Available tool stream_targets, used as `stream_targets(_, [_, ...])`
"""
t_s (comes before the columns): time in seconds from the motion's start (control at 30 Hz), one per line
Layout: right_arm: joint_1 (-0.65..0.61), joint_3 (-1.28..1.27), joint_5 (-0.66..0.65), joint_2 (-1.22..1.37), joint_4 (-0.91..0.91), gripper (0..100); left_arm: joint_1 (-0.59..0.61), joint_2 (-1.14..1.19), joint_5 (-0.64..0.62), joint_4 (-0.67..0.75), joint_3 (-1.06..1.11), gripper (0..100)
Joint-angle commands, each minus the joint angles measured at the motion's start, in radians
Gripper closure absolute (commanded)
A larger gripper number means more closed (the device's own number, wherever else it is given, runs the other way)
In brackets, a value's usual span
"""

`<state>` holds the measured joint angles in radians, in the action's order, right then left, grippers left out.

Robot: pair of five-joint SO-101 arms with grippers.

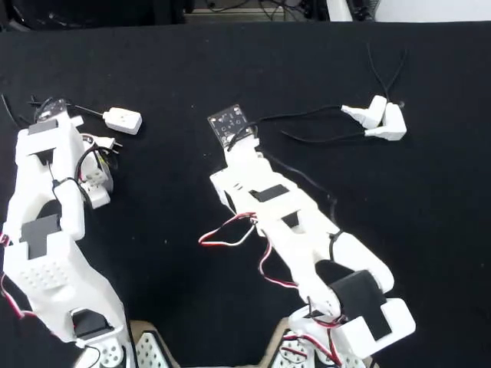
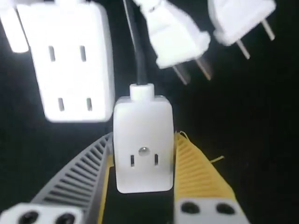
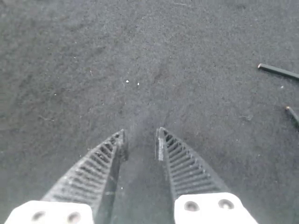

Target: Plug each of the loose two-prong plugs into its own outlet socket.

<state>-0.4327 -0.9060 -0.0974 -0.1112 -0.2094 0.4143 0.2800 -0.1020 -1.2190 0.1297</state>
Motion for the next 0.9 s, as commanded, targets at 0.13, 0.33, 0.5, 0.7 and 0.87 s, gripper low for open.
stream_targets(0.13, [-0.012,0.002,-0.006,-0.053,0.025,90.4,0.007,-0.496,-0.008,-0.147,0.090,97])
stream_targets(0.33, [-0.012,-0.001,-0.006,-0.053,0.023,90.4,-0.081,-0.806,0.034,-0.212,0.203,97])
stream_targets(0.5, [0.012,-0.002,0.002,-0.054,0.023,90.4,-0.186,-0.968,0.040,-0.195,0.344,97])
stream_targets(0.7, [0.143,0.004,0.106,-0.062,0.023,90.4,-0.305,-1.019,0.204,-0.043,0.559,97])
stream_targets(0.87, [0.210,0.018,0.173,-0.062,0.017,90.4,-0.407,-1.019,0.313,0.089,0.794,97])
